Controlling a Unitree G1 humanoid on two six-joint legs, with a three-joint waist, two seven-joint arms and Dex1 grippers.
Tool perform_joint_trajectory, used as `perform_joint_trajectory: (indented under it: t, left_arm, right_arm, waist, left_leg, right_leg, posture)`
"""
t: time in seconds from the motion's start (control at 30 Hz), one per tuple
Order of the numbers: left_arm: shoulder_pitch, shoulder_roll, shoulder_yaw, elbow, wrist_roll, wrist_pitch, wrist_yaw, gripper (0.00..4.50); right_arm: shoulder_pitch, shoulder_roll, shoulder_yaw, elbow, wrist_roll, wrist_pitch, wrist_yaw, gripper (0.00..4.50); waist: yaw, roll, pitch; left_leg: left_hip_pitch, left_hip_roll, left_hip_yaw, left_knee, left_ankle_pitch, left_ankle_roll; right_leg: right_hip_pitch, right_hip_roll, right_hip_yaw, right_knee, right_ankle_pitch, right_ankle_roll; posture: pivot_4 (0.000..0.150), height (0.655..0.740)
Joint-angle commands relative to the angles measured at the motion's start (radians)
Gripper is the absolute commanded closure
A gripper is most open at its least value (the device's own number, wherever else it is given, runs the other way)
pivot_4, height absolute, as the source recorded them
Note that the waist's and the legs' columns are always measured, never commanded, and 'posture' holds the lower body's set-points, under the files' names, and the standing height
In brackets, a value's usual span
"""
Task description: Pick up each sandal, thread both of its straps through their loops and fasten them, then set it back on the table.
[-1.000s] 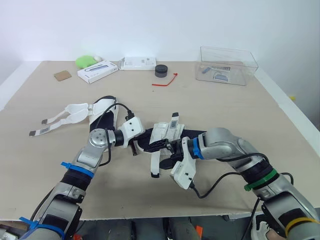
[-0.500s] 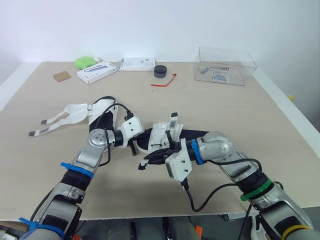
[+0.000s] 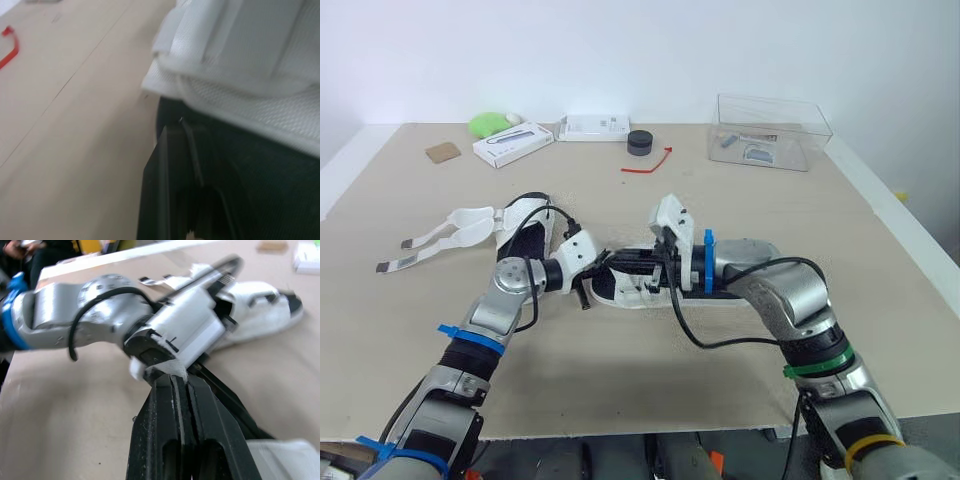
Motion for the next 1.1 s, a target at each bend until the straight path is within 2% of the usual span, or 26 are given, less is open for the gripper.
perform_joint_trajectory:
  t: [0.03,0.87,0.9,0.97,1.1]
  left_arm:
    - [0.015,-0.004,-0.029,-0.001,0.019,0.001,-0.011,4.5]
    - [0.034,-0.011,-0.039,-0.034,0.015,0.011,-0.013,4.5]
    - [0.035,-0.011,-0.039,-0.035,0.016,0.011,-0.012,4.5]
    - [0.038,-0.01,-0.038,-0.035,0.016,0.01,-0.012,4.5]
    - [0.038,-0.011,-0.037,-0.035,0.017,0.011,-0.01,4.5]
  right_arm:
    - [-0.083,0.022,-0.099,0.06,0.014,0.072,-0.086,4.4]
    - [-0.155,0.016,-0.093,0.268,-0.118,0.117,-0.2,4.4]
    - [-0.157,0.014,-0.09,0.265,-0.123,0.102,-0.196,3.93]
    - [-0.163,0.007,-0.082,0.249,-0.134,0.068,-0.181,3.54]
    - [-0.178,0.008,-0.094,0.218,-0.128,0.052,-0.16,3.54]
  waist:
    - [0.0,0.0,0.0]
    - [0.0,0.0,0.0]
    - [0.0,0.0,0.0]
    - [0.0,0.0,0.0]
    - [0.0,0.0,0.0]
  left_leg:
    - [0.0,0.0,0.0,0.0,0.0,0.0]
    - [-0.002,-0.001,0.0,0.0,0.0,0.0]
    - [-0.002,0.0,0.0,0.0,0.0,0.0]
    - [-0.002,0.0,0.0,0.0,0.0,0.0]
    - [-0.002,0.0,0.0,0.0,0.0,0.0]
  right_leg:
    - [0.0,0.0,0.0,0.0,0.0,0.0]
    - [-0.001,0.0,0.0,-0.001,0.0,0.001]
    - [-0.001,0.0,0.0,-0.001,0.0,0.001]
    - [-0.001,0.0,0.0,-0.001,0.0,0.001]
    - [-0.001,0.0,0.0,-0.001,0.0,0.001]
  posture:
    - [0.15,0.74]
    - [0.15,0.74]
    - [0.15,0.74]
    - [0.15,0.74]
    - [0.15,0.74]
